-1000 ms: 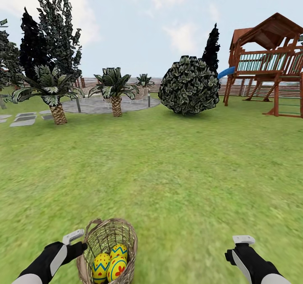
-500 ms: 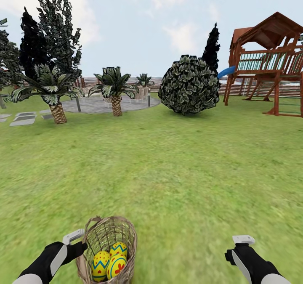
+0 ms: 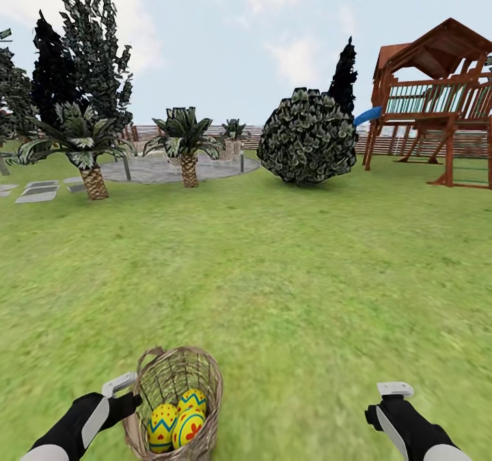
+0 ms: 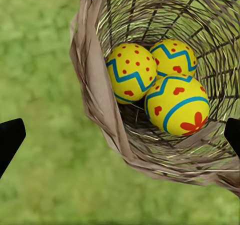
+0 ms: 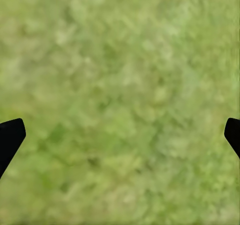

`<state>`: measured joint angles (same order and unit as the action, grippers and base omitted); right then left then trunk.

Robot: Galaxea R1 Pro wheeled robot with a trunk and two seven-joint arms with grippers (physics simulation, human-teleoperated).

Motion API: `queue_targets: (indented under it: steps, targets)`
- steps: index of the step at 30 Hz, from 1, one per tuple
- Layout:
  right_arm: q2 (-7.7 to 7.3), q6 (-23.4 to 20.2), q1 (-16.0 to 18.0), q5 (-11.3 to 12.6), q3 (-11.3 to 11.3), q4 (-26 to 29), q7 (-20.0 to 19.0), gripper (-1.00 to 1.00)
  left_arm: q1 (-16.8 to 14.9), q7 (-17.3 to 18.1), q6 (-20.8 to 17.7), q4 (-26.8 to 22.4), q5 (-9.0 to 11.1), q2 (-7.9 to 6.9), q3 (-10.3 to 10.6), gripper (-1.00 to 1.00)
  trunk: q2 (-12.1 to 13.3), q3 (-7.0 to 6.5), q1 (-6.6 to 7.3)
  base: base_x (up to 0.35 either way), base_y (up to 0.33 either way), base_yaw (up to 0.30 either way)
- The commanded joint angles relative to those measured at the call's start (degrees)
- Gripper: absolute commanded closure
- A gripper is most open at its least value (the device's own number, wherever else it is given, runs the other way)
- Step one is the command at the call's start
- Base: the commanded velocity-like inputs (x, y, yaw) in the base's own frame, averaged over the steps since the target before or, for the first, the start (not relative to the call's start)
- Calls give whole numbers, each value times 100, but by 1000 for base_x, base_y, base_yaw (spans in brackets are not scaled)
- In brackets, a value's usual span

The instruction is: Take the three Easter eggs out of the wicker basket on the lawn in the garden, then place them on the lawn next to a single tree (choose any tree) so that all three eggs are next to the same tree and none are left in the basket.

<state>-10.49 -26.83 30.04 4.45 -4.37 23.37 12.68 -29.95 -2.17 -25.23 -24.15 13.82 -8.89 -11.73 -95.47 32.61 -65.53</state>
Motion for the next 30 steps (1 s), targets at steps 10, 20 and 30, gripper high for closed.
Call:
queue_targets:
  steps: [10, 20, 30]
  targets:
    - [-6, -33, 2, 47, -46, 10, 39, -100, -2, -21, -35, -15, 66, 2, -13, -100, -406, 186, -220, 0, 0, 0]
    - [-6, -33, 2, 47, -46, 10, 38, -100, -2, -12, -35, -18, 68, 2, -13, -100, -807, 366, -440, 0, 0, 0]
    - [-6, -33, 2, 47, -46, 10, 41, -100, -3, -12, -35, -16, 68, 2, -13, -100, -1208, 545, -659, 0, 0, 0]
